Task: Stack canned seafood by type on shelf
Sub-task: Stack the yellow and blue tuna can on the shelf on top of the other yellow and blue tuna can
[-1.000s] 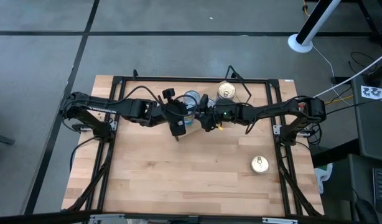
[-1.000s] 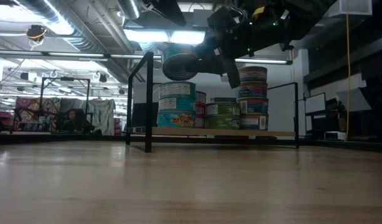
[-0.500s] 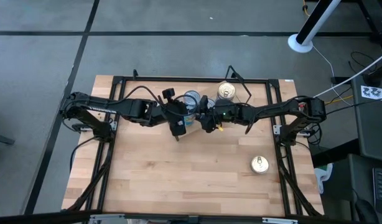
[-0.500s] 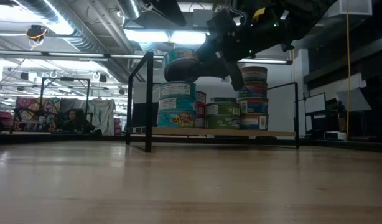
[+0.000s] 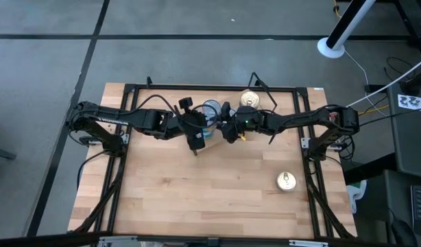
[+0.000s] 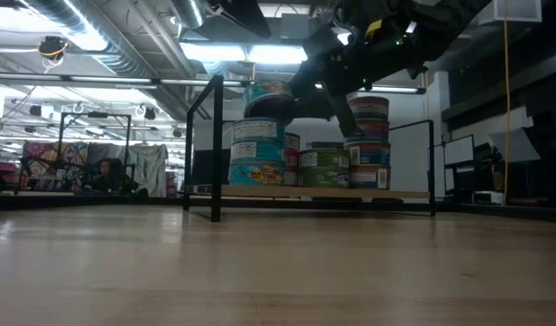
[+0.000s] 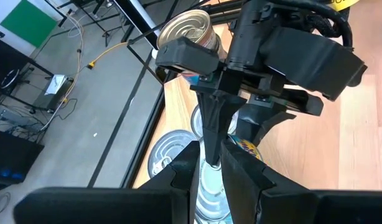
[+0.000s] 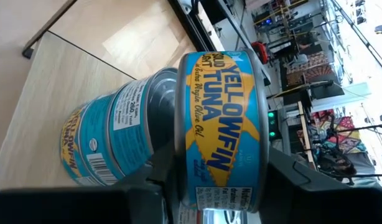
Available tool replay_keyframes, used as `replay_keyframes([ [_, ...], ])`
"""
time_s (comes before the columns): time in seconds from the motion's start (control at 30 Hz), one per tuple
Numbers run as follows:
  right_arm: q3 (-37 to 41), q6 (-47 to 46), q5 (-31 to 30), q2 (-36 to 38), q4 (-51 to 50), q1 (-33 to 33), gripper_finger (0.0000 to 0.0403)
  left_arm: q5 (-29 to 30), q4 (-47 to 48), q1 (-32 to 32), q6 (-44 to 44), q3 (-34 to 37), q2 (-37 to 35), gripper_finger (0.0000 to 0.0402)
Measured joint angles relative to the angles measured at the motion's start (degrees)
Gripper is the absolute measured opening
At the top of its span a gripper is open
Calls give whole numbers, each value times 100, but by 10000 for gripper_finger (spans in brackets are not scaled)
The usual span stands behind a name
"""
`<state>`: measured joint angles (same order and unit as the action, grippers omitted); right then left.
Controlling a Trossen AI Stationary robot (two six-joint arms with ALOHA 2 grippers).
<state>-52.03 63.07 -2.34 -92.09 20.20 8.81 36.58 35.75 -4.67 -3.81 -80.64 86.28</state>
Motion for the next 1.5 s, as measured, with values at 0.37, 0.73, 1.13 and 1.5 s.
replay_keyframes([
  [0.37, -4, -7, 39, 0, -16, -2, 148, 0, -4, 0, -1, 0, 0, 60],
  [0.73, -3, -13, 32, 0, -19, -4, 148, -580, -67, -1, 232, 0, 0, 60],
  [1.13, -2, -15, -110, 0, -14, -17, 148, -1298, -100, -55, 522, 1, 346, 60],
  [1.5, 2, -22, -169, -4, 43, -17, 173, -1294, -346, -65, 234, 7, 781, 60],
])
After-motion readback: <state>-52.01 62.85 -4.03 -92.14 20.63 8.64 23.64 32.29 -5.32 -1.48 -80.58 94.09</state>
